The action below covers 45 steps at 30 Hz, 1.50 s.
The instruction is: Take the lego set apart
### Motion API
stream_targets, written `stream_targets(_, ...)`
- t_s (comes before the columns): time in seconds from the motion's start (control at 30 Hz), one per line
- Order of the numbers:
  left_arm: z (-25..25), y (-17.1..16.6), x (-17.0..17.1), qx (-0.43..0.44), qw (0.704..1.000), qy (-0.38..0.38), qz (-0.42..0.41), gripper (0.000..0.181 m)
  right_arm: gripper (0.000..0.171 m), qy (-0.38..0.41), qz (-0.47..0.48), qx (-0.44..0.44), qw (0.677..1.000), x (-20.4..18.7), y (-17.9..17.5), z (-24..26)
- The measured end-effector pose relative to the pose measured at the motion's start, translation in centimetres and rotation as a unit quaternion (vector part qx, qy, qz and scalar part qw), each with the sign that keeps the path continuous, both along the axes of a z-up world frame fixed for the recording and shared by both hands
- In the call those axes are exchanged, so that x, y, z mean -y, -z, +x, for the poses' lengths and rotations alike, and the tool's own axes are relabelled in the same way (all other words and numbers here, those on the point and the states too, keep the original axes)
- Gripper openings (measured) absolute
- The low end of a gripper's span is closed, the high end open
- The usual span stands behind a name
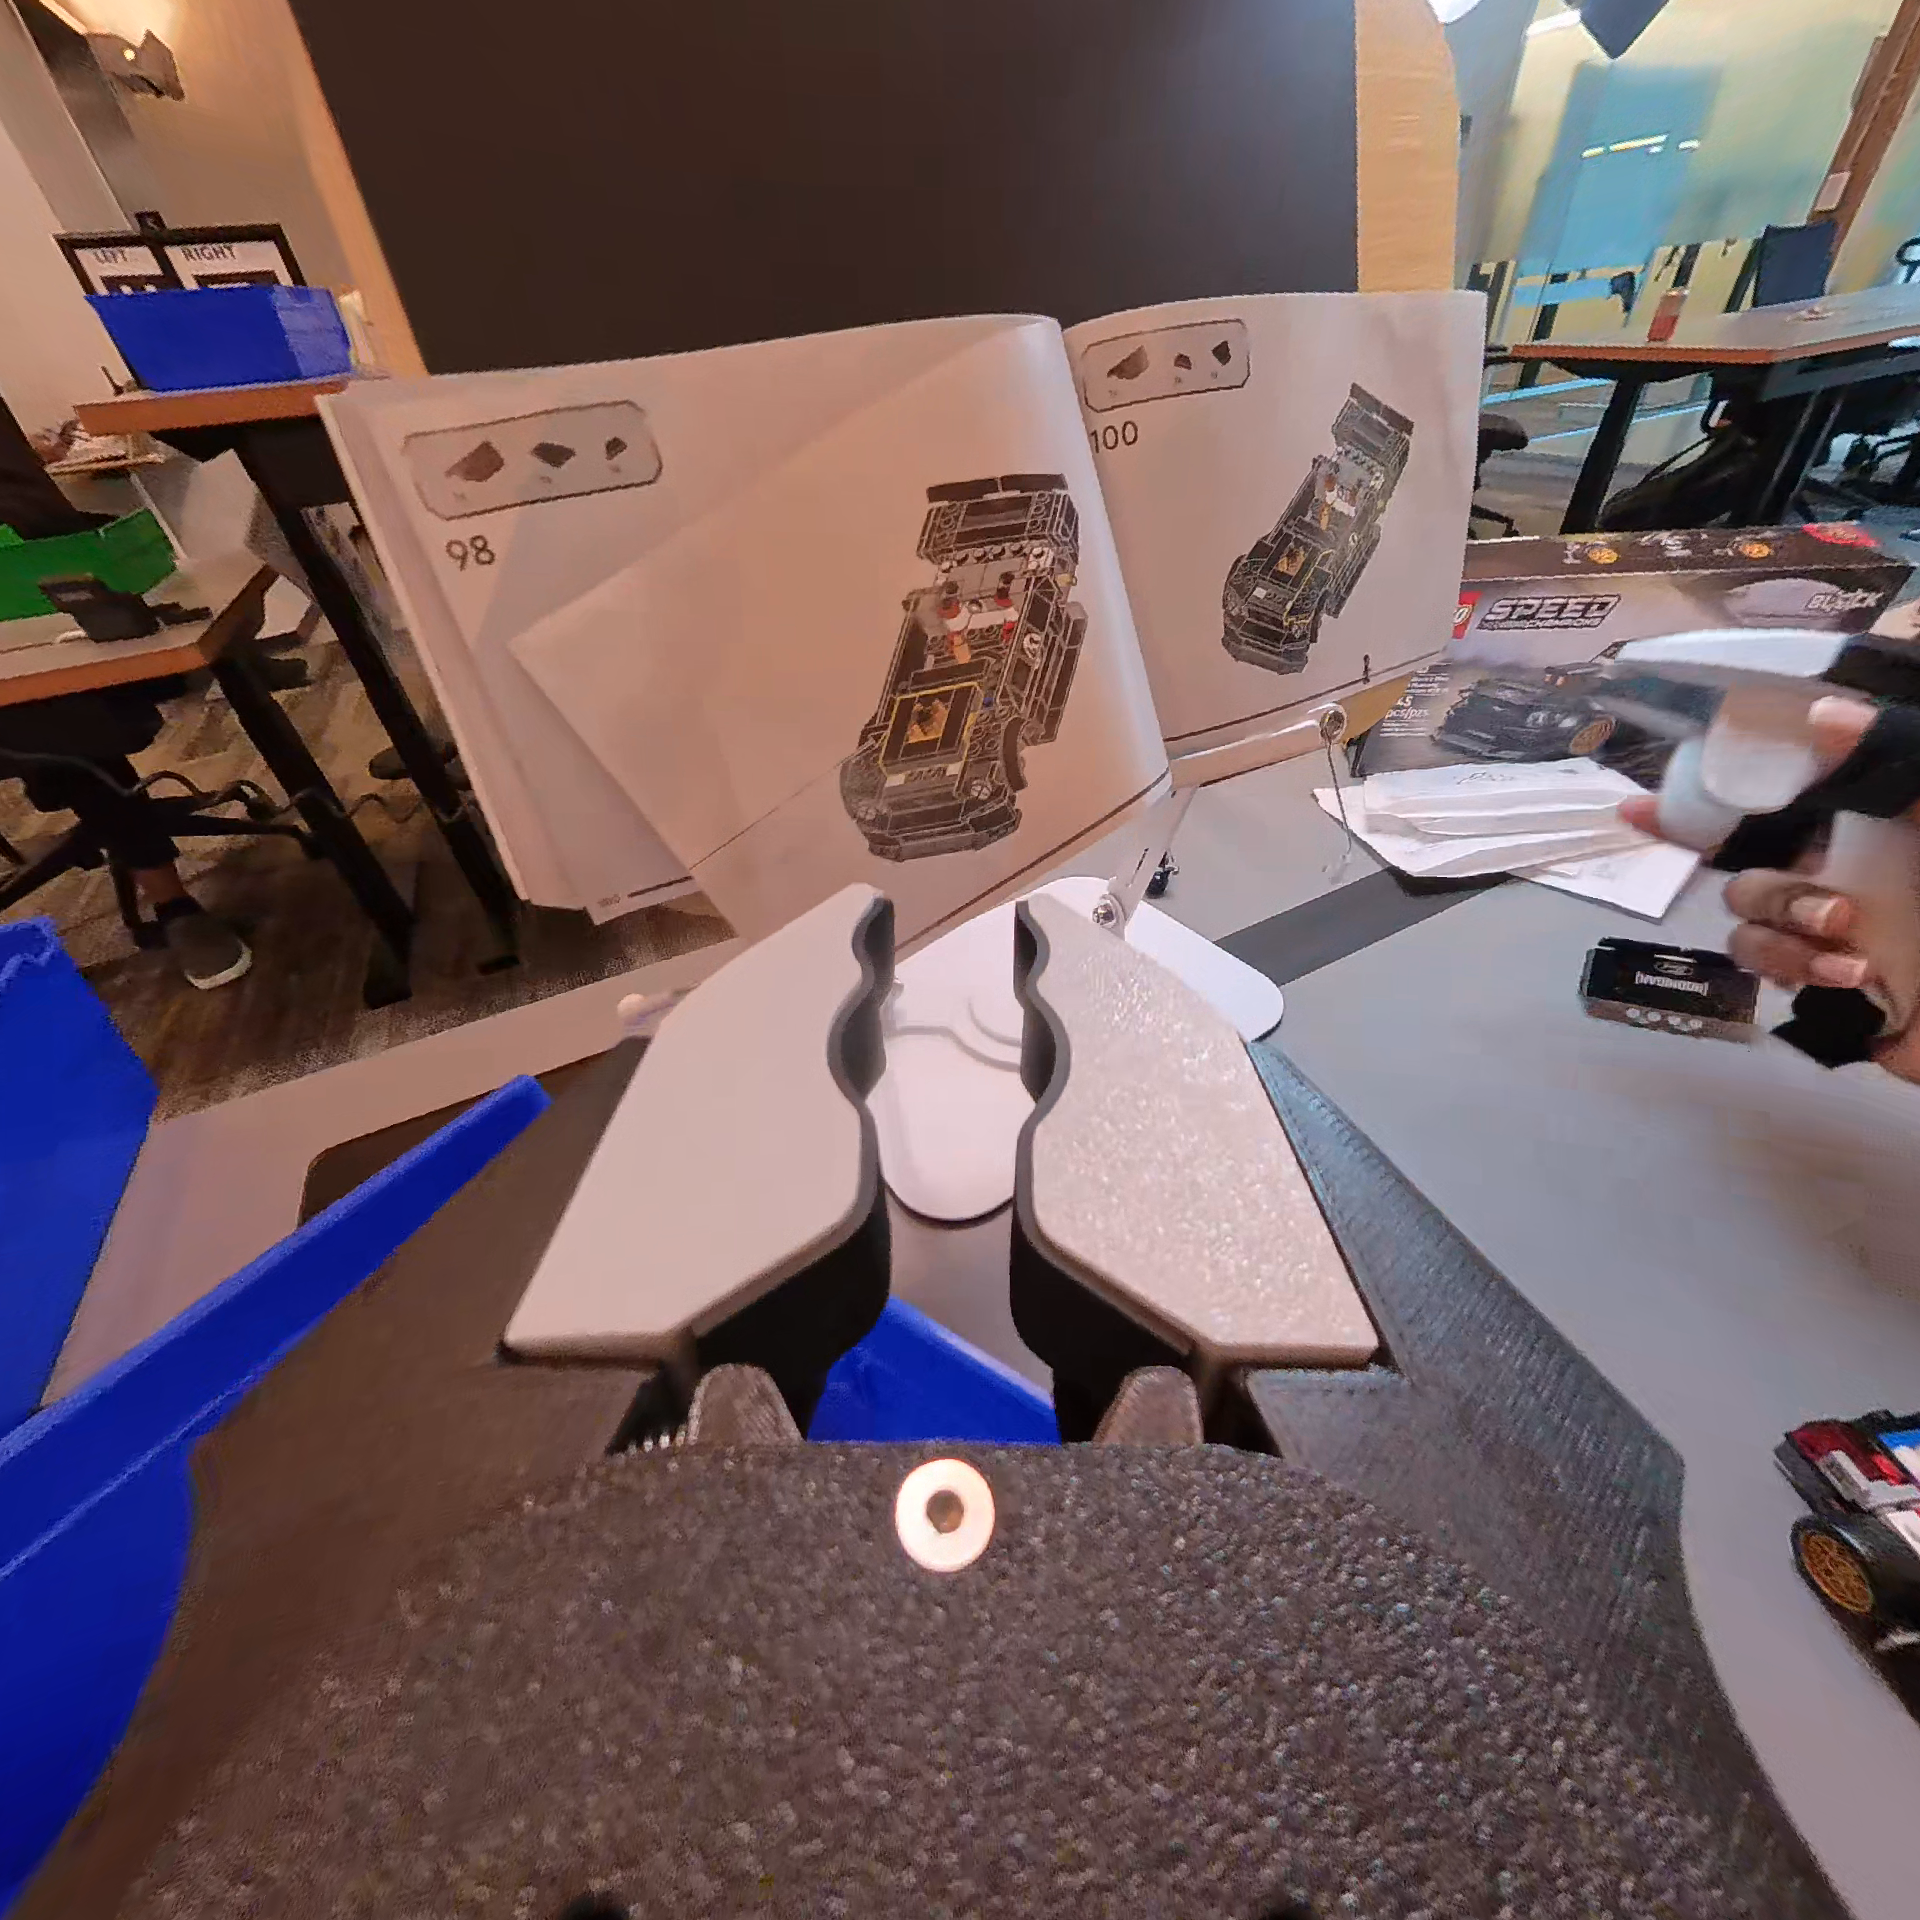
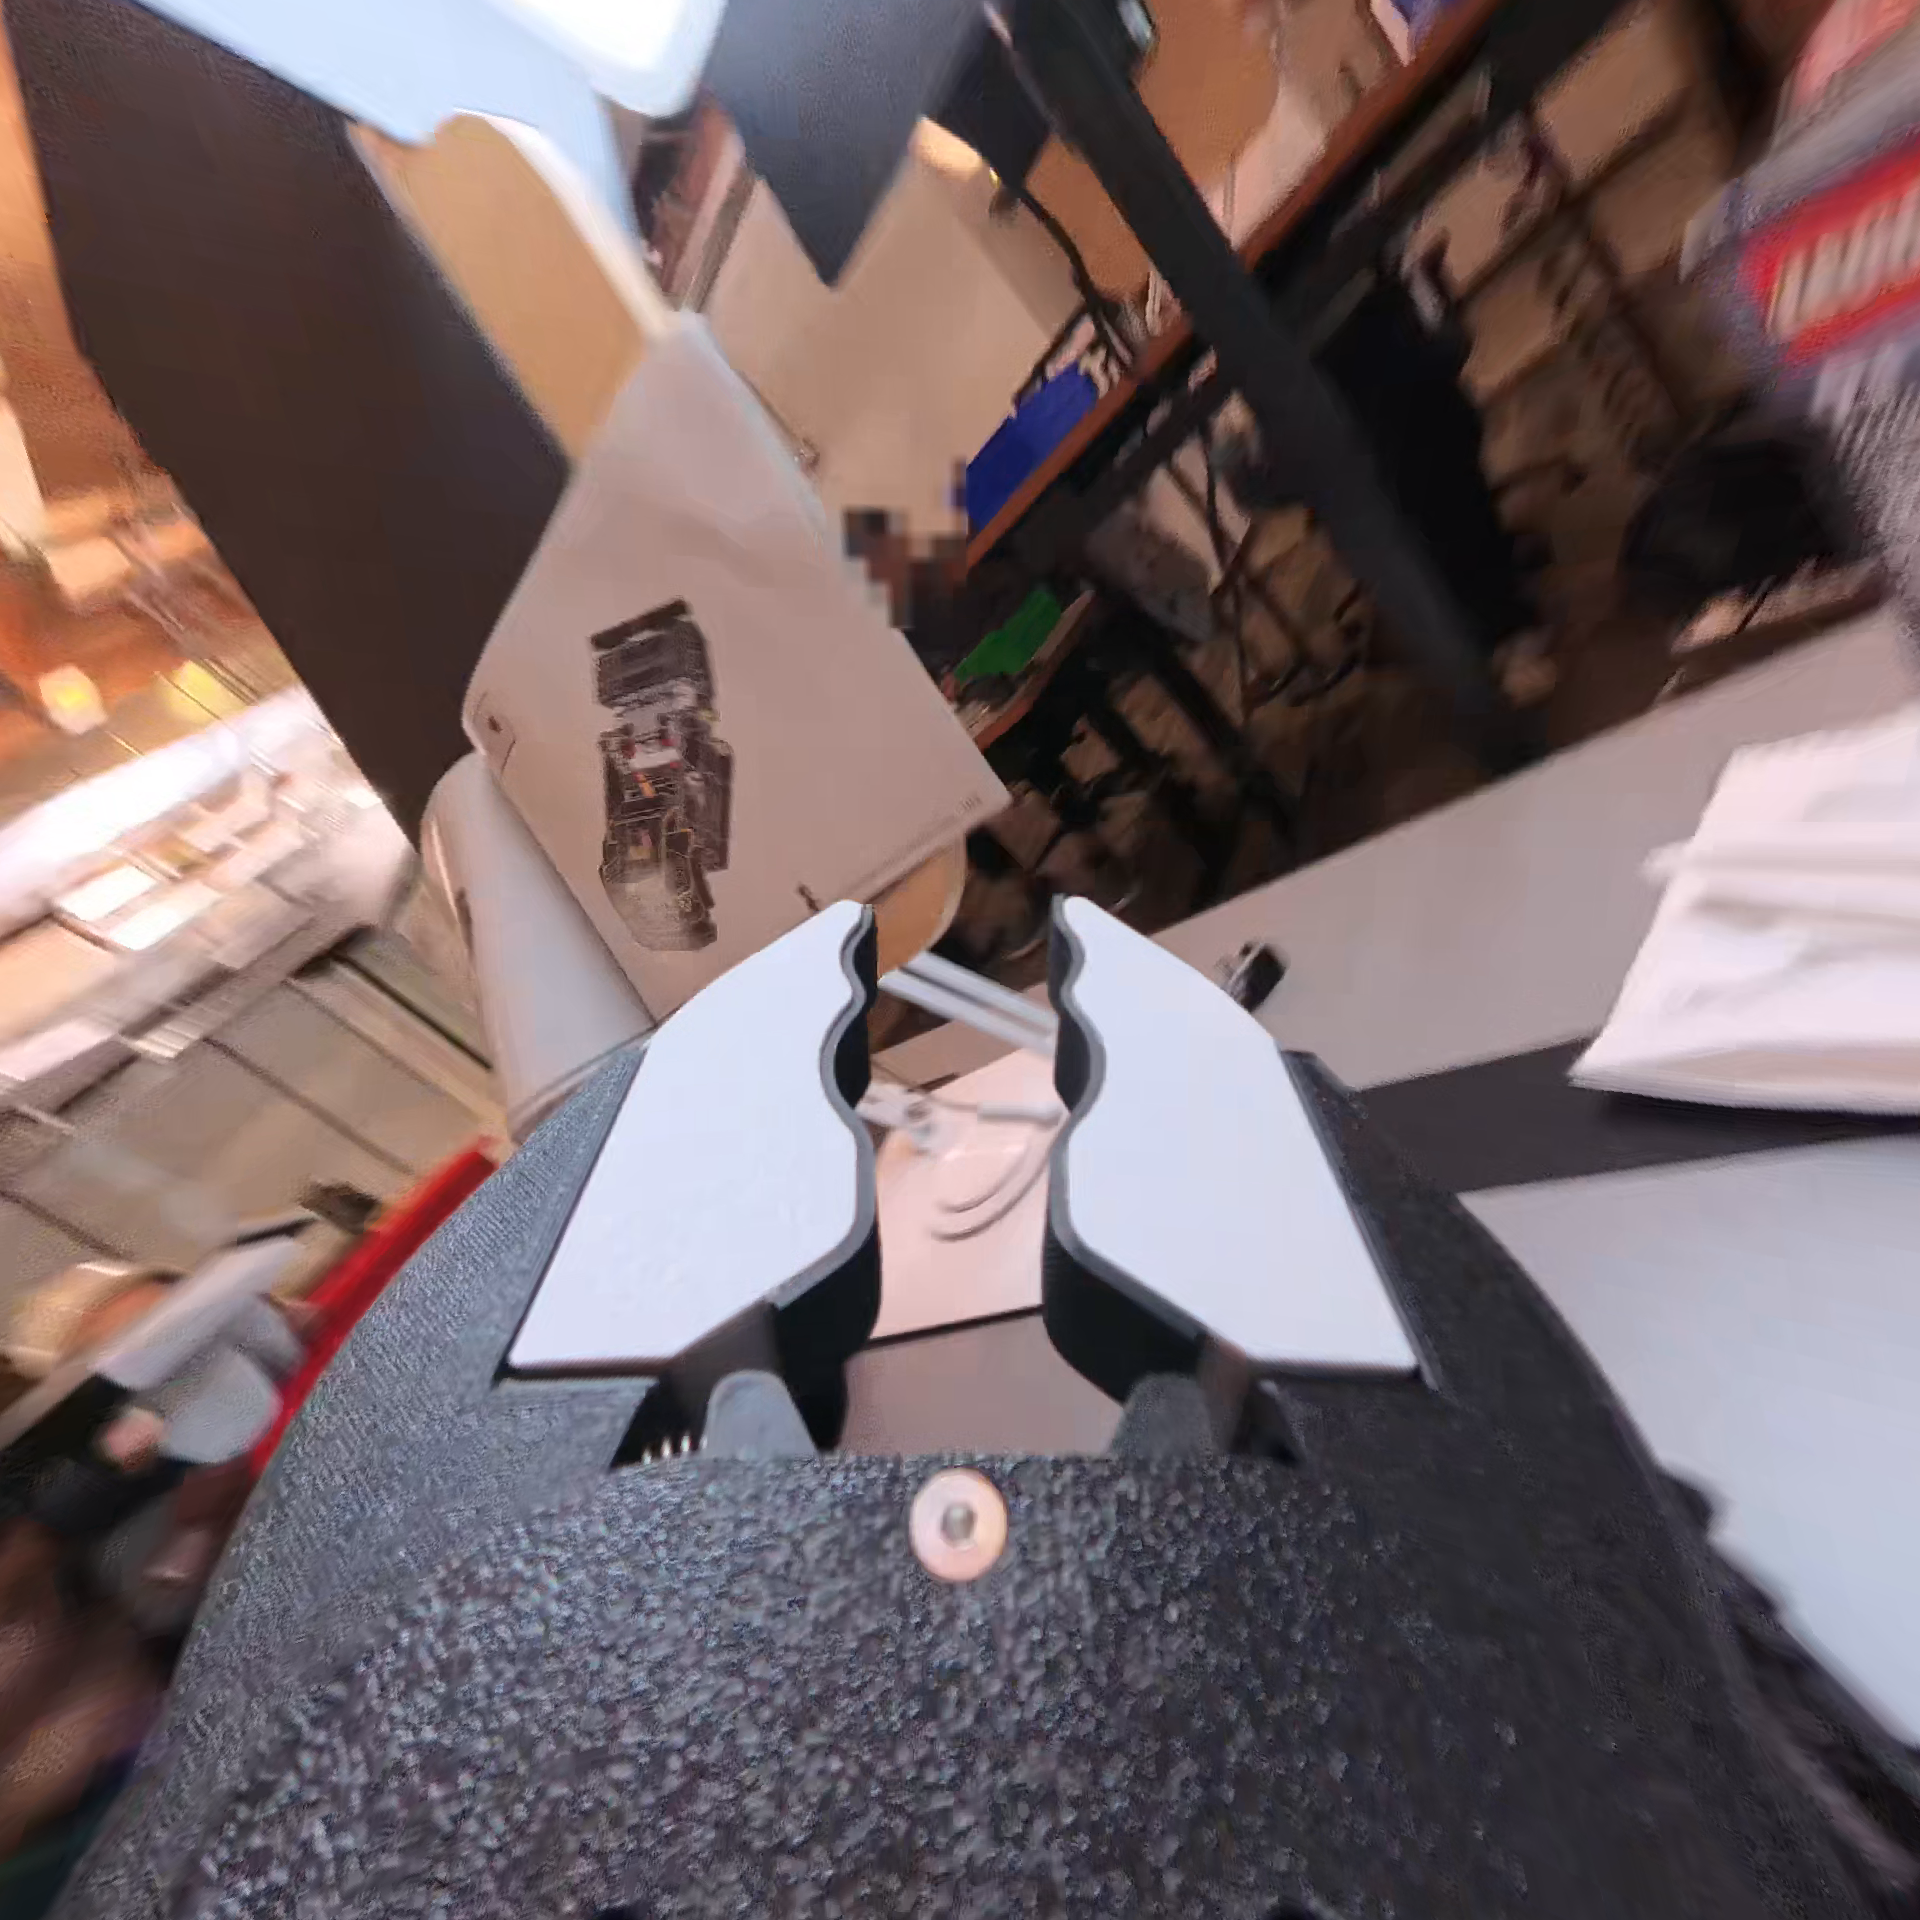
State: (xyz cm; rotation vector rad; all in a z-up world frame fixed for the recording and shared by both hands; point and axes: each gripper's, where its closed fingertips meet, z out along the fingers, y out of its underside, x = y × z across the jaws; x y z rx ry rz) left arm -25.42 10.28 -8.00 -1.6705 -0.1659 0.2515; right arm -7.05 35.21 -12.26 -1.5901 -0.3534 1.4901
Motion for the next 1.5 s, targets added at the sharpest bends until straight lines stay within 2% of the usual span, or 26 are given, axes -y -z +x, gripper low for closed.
stream_targets(0.07, -0.2, 0.0, 0.3, 0.002, 1.000, -0.002, 0.006, 0.022, 0.036, 0.012, 0.157, 0.061, 0.986, 2.2, -3.4, -0.2)
stream_targets(0.13, -0.5, 0.0, 0.4, 0.007, 1.000, -0.005, 0.014, 0.020, 0.039, 0.001, 0.305, 0.122, 0.945, 5.8, -6.2, -2.2)
stream_targets(0.2, -0.9, 0.1, 0.3, 0.021, 0.999, -0.007, 0.024, 0.020, 0.047, -0.003, 0.406, 0.173, 0.897, 9.0, -7.6, -5.2)
stream_targets(0.27, -1.2, 0.1, 0.4, 0.033, 0.999, -0.010, 0.036, 0.020, 0.058, -0.015, 0.458, 0.211, 0.863, 11.6, -7.8, -8.8)
stream_targets(0.37, -1.6, -0.1, 0.8, 0.033, 0.998, -0.016, 0.043, 0.019, 0.082, -0.022, 0.486, 0.261, 0.834, 14.1, -7.2, -14.7)
stream_targets(0.43, -1.9, -0.3, 1.2, 0.035, 0.998, -0.019, 0.052, 0.019, 0.094, 0.011, 0.523, 0.304, 0.796, 14.7, -6.8, -17.9)
stream_targets(0.5, -2.0, -0.2, 1.6, 0.041, 0.997, -0.017, 0.056, 0.019, 0.095, 0.053, 0.551, 0.359, 0.751, 13.9, -5.9, -20.2)
stream_targets(0.53, -2.1, -0.1, 1.7, 0.042, 0.997, -0.016, 0.056, 0.019, 0.089, 0.068, 0.557, 0.382, 0.734, 13.2, -5.5, -20.8)
stream_targets(0.57, -2.2, 0.0, 1.8, 0.044, 0.997, -0.015, 0.056, 0.019, 0.079, 0.086, 0.561, 0.394, 0.723, 12.5, -5.4, -21.0)
stream_targets(0.6, -2.3, 0.1, 2.0, 0.046, 0.997, -0.013, 0.055, 0.019, 0.060, 0.102, 0.567, 0.391, 0.718, 12.1, -5.7, -20.8)
stream_targets(0.67, -2.6, 0.1, 2.2, 0.048, 0.997, -0.013, 0.057, 0.019, 0.027, 0.118, 0.560, 0.373, 0.730, 11.8, -6.5, -19.9)
stream_targets(0.73, -2.8, 0.2, 2.1, 0.056, 0.997, -0.010, 0.058, 0.019, 0.011, 0.114, 0.533, 0.355, 0.759, 11.5, -6.9, -19.0)
stream_targets(0.93, -1.4, 1.7, 0.9, 0.062, 0.997, 0.021, 0.034, 0.024, 0.009, 0.114, 0.429, 0.252, 0.860, 10.5, -8.8, -16.1)
stream_targets(1.03, -0.3, 1.4, 0.0, 0.052, 0.997, 0.046, 0.029, 0.030, 0.009, 0.098, 0.393, 0.227, 0.886, 9.1, -8.7, -14.9)
stream_targets(1.23, 0.2, 0.7, -2.4, 0.052, 0.996, 0.063, 0.027, 0.034, 0.001, 0.055, 0.365, 0.219, 0.903, 6.9, -7.1, -13.6)
stream_targets(1.5, -1.6, 0.4, -4.6, 0.081, 0.995, 0.042, 0.027, 0.039, 0.000, 0.016, 0.371, 0.208, 0.905, 6.6, -6.7, -12.9)
